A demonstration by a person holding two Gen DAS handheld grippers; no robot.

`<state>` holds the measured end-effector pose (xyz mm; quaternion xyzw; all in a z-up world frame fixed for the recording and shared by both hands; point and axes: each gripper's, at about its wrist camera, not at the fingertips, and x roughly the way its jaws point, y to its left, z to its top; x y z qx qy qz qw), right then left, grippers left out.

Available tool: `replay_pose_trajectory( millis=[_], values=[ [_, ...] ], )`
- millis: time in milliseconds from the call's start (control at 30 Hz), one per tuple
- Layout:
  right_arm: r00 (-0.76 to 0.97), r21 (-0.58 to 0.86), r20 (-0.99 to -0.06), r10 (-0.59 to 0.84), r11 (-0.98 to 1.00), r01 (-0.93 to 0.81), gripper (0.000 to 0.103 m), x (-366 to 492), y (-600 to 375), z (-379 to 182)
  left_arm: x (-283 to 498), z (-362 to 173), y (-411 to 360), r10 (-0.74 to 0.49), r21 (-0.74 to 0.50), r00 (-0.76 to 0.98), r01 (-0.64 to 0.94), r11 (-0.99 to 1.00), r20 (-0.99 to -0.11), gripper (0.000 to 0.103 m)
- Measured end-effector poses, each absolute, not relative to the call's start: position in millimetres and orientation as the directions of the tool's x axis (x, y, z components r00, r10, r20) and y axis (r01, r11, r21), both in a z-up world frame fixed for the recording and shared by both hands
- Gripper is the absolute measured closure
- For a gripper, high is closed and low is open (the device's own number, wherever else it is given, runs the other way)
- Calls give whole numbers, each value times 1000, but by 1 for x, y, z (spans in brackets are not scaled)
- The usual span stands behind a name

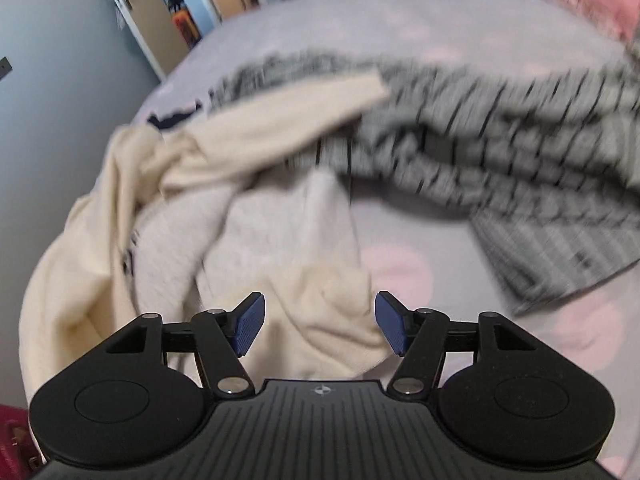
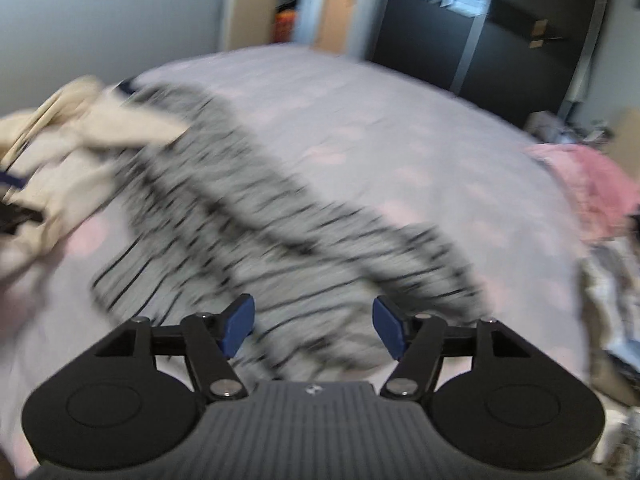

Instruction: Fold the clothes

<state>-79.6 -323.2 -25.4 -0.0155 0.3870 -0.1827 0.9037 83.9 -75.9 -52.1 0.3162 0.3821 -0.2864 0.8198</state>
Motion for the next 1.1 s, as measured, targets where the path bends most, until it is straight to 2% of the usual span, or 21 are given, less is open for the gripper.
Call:
replay_pose_trajectory(
  millis=[167,233,267,333,367,433,467,500,567,667,767,833,933,1100],
  values=[
    [581,-126,-777,-243,964,234,28,-60,-317,-68,90,-73,-79,-133,374,566,684,626,-813,44],
    [554,-112,-801,-226,966,232,28,-55,-318,-86,92,-77,-78,-100,407,584,668,622,-806,50],
    [542,-92,-814,-211,967,238,28,-52,-322,-91,94,-77,-77,-91,411,584,665,623,-807,54],
    [522,-68,-832,-190,967,244,28,-48,-328,-99,95,-77,-74,-75,430,594,658,618,-801,68],
    [514,-66,-837,-188,967,245,29,-47,-328,-103,96,-77,-74,-62,453,608,653,607,-792,79],
    [509,-107,-831,-225,962,251,52,-44,-324,-106,98,-74,-70,-54,463,618,641,612,-784,87],
    [498,-143,-827,-261,954,262,75,-42,-322,-107,98,-72,-68,-53,463,621,636,617,-782,89],
    [490,-167,-824,-285,948,270,87,-41,-321,-106,99,-69,-65,-51,465,628,626,626,-777,90],
    [501,-185,-804,-321,935,303,91,-41,-322,-97,103,-58,-59,-33,498,677,573,650,-736,93],
    [529,-193,-750,-397,896,400,92,-50,-332,-67,119,-37,-40,40,571,771,434,696,-635,95],
    [538,-192,-682,-496,831,523,92,-67,-345,-34,142,-17,-12,81,526,766,356,773,-637,95],
    [509,-186,-646,-568,764,617,93,-82,-357,-16,144,-8,1,63,483,759,345,805,-647,95],
    [426,-212,-591,-685,642,737,93,-106,-374,1,131,-4,2,21,487,772,380,786,-635,95],
    [265,-257,-542,-798,457,852,93,-150,-399,13,118,3,-12,-79,462,760,471,751,-646,94]
  ],
)
